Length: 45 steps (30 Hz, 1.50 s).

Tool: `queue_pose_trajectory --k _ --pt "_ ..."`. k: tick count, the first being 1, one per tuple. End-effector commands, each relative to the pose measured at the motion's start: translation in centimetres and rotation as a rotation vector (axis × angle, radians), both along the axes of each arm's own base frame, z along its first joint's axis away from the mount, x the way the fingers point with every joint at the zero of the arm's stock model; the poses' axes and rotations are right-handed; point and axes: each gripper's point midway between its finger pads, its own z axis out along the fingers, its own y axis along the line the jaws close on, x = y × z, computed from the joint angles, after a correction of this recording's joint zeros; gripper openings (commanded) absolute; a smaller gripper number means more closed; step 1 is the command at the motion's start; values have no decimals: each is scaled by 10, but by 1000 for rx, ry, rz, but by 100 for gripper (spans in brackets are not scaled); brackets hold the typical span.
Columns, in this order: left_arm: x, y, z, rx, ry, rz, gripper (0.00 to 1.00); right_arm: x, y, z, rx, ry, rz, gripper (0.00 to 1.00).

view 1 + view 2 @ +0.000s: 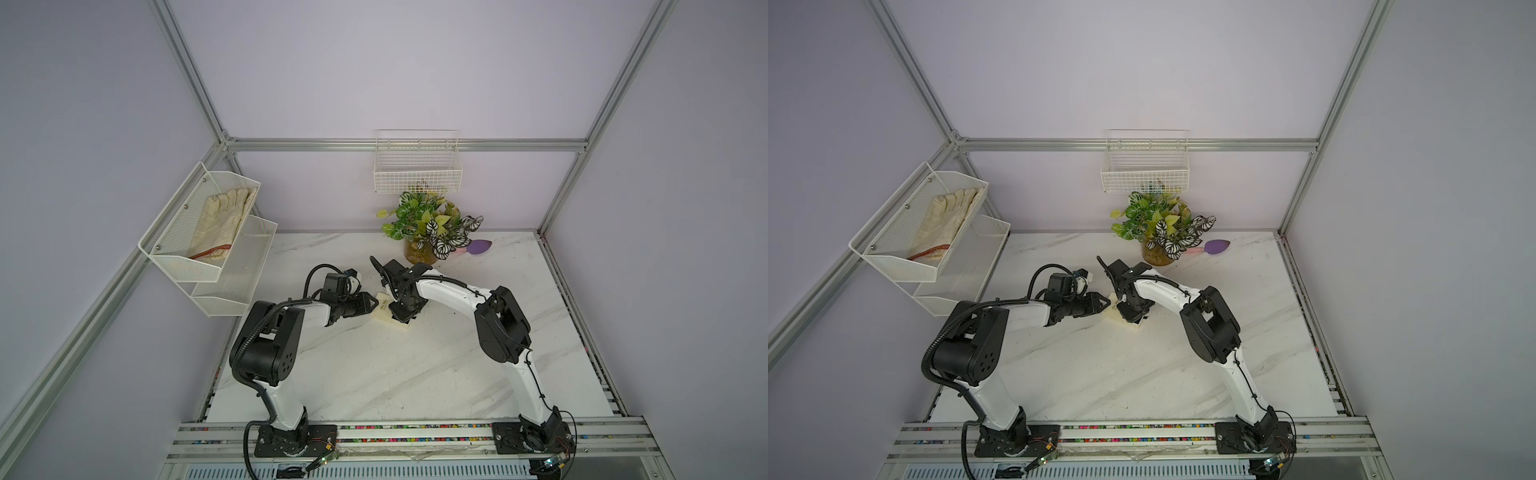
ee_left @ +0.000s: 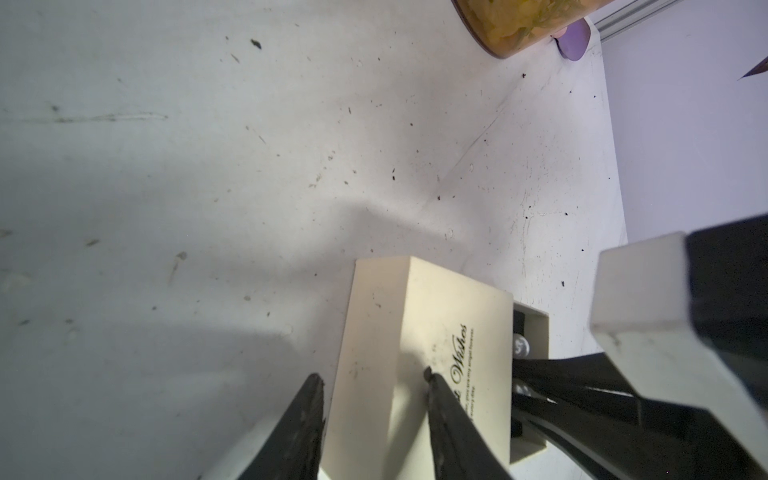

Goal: Place the earrings into the drawer-style jewelry box
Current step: Insert the earring into the inner lining.

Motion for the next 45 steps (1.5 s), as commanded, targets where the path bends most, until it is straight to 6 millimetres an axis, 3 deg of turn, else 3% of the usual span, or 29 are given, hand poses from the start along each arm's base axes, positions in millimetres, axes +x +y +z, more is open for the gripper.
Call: queue_pose_trajectory --k 1,17,28,32,38,45 --pt "11 -1 1 13 -17 -7 41 0 7 -1 12 2 -2 19" --pt "11 -1 1 12 -16 -8 41 2 9 33 63 -51 -27 33" --pt "11 -1 2 11 -17 -8 41 3 9 63 135 -114 -50 36" --pt "11 -2 4 5 -20 -11 41 10 -9 72 189 -162 -177 24" --pt "10 -4 7 -2 -23 -15 41 8 -52 57 242 -153 -453 11" --pt "10 -4 7 -4 -21 -16 41 -6 -46 28 309 -46 -520 0"
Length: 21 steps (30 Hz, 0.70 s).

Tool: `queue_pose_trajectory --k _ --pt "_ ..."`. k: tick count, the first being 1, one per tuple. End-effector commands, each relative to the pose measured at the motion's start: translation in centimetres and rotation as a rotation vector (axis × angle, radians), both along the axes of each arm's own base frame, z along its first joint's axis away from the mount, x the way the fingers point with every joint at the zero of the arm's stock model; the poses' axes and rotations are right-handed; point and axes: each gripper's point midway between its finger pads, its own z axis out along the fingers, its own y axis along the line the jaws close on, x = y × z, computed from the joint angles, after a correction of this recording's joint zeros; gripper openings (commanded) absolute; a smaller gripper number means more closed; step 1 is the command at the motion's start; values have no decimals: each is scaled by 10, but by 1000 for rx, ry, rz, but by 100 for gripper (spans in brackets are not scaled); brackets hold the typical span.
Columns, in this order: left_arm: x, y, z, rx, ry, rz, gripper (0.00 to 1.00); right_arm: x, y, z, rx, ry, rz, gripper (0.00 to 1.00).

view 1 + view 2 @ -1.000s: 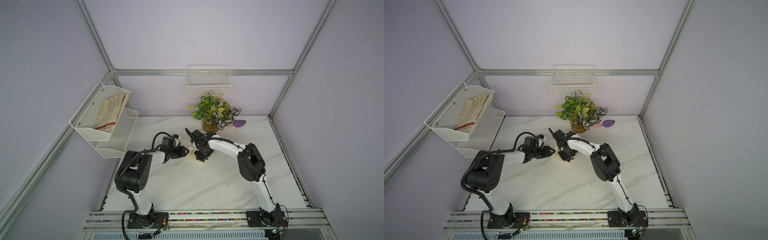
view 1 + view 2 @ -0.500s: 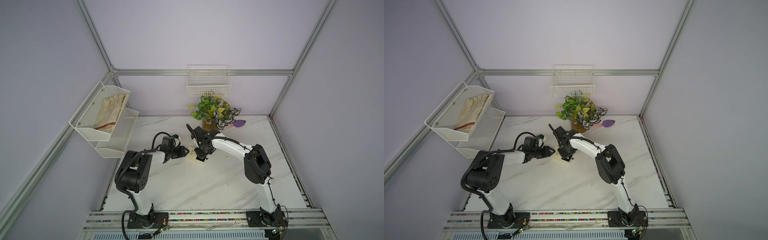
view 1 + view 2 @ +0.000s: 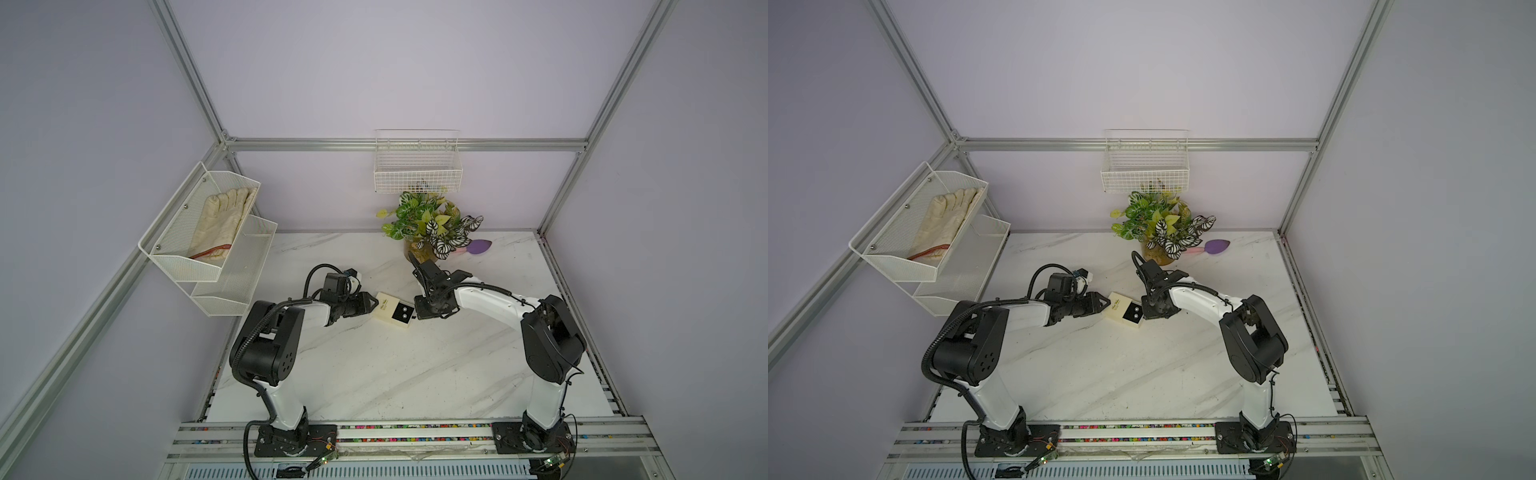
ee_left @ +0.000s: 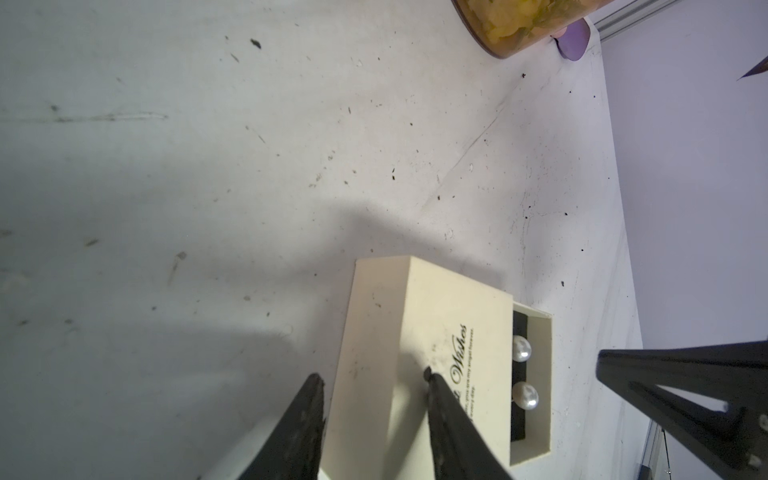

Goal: Place the earrings into the drawer-style jewelry box
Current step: Insert the earring into the inner lining, then close the drawer of the jewelry box.

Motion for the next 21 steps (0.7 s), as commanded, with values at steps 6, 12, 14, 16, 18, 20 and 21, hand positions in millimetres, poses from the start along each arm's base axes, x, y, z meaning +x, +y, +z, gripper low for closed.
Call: queue_pose_trajectory --k 6,12,14,16,18,20,21 --pt "10 -5 7 -4 -23 -17 41 15 8 -12 55 -19 -94 0" --pt "9 -6 7 -5 -21 -21 41 19 10 -26 49 3 -97 0" --pt "9 -7 8 -5 -23 -23 41 19 12 -28 56 10 -94 0" --pt "9 -7 7 -6 -22 -24 41 20 16 -30 69 14 -89 0" --pt "9 -7 8 -7 -23 -24 41 21 20 -30 88 15 -87 0" --pt "9 -7 8 -6 -23 -26 41 23 22 -30 102 13 -89 0" --pt "9 -7 8 -6 -24 -26 41 24 23 -30 107 12 -91 0"
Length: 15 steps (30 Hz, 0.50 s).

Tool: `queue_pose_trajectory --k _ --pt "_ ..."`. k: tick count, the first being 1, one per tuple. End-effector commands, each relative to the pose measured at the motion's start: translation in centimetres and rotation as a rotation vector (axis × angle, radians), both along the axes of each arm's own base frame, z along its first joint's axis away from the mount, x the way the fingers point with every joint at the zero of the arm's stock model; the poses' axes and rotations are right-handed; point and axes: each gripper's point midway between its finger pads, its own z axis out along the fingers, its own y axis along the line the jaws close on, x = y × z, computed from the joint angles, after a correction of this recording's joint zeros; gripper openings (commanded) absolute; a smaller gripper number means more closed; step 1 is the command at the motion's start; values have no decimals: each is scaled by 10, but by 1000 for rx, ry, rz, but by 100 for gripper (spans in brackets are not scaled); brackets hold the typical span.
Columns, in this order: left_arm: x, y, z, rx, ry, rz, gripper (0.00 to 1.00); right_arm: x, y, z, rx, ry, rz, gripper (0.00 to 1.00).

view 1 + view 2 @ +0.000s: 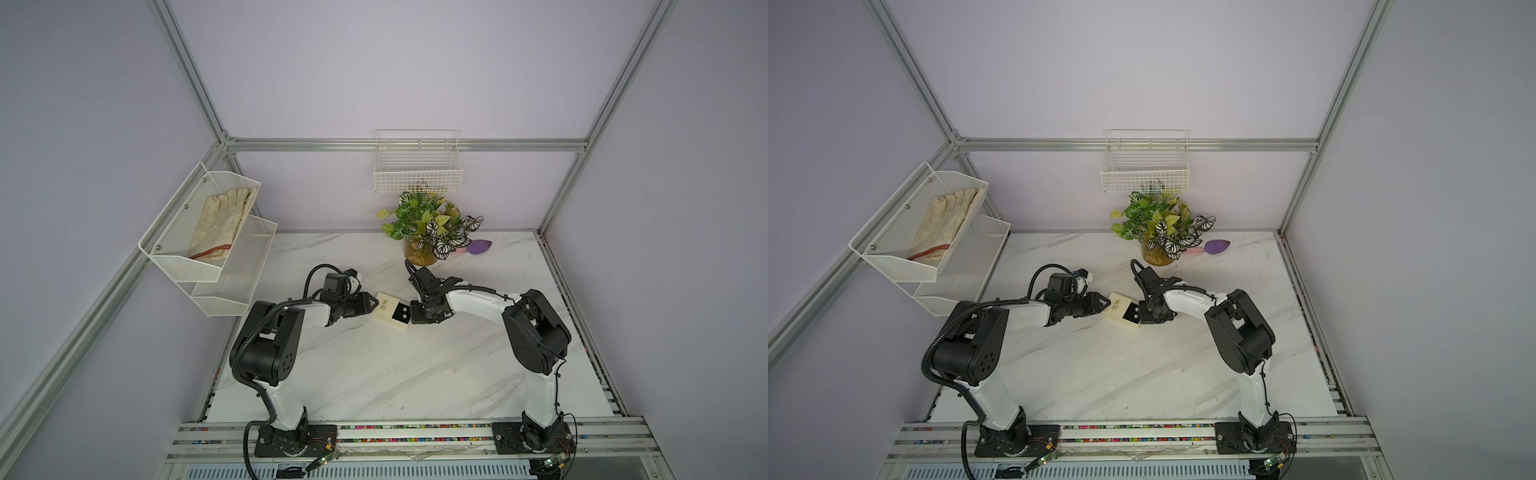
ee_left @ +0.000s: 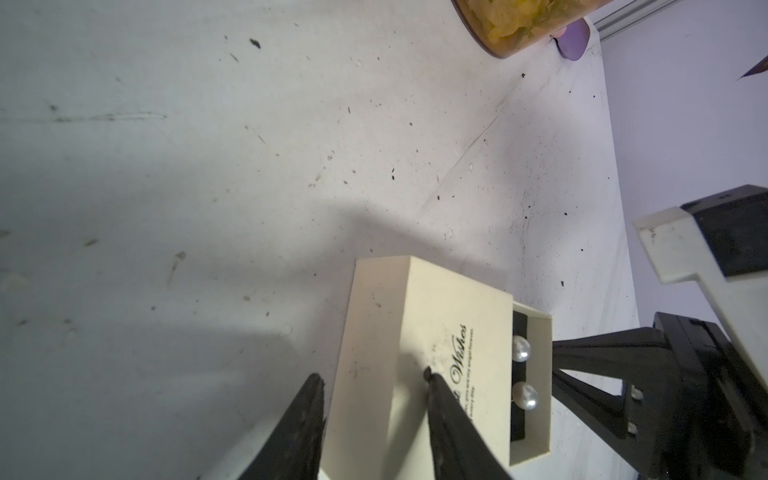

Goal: Place the earrings into the drawer-style jewelry box
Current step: Close the drawer of the jewelry box.

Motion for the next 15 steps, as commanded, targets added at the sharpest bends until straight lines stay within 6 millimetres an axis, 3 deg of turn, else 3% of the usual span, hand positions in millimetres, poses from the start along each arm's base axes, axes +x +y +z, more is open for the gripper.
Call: queue_pose_trajectory --k 1,15 --pt "9 -8 9 -7 -26 -27 40 14 12 7 61 -31 -21 0" --pt "6 -16 9 -14 -24 -52 38 32 37 9 143 -45 -5 0"
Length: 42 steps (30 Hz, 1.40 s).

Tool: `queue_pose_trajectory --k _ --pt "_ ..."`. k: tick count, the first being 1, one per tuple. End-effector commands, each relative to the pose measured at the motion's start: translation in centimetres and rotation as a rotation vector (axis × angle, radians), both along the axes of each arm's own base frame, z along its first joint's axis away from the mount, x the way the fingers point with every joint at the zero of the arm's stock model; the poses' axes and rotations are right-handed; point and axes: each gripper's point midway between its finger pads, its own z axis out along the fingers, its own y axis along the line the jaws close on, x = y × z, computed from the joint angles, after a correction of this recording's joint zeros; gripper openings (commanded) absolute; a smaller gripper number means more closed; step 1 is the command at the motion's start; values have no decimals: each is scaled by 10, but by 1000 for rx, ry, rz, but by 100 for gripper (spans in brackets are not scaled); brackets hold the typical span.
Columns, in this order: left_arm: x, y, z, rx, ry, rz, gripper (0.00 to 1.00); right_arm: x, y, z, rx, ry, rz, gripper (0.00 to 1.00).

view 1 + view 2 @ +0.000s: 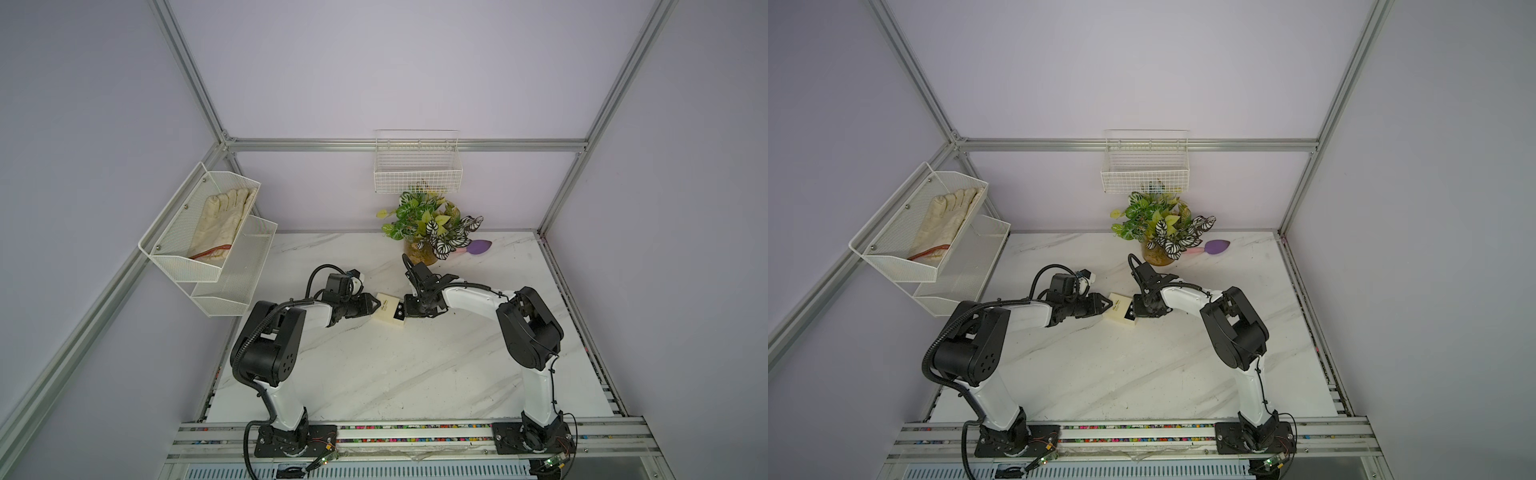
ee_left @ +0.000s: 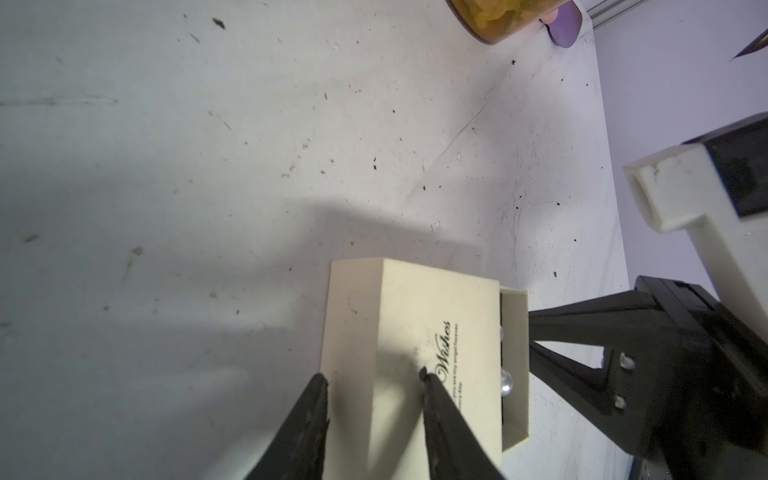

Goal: Place the earrings into the drawer-style jewelry box
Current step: Close the drawer of the jewelry box.

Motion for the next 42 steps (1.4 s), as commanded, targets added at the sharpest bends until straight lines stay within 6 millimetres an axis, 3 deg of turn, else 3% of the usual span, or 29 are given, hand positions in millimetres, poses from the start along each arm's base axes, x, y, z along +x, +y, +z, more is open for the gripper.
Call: queue_pose_trajectory --k 1,13,27,30,36,42 --pt "10 -7 8 -7 -24 -26 38 11 12 6 53 -20 -3 0" --pt "10 -10 9 -16 -26 -35 38 15 39 15 194 -36 44 0" --pt "7 -14 11 -21 -26 -45 38 16 39 10 205 -28 35 0" --pt "7 -13 14 -25 -26 -35 41 18 22 15 145 -63 -11 0" --pt "2 -20 25 -45 -40 -52 48 21 -47 47 -72 -261 -149 0" --pt "3 -29 34 -51 -64 -77 61 9 -90 83 -102 -378 -226 7"
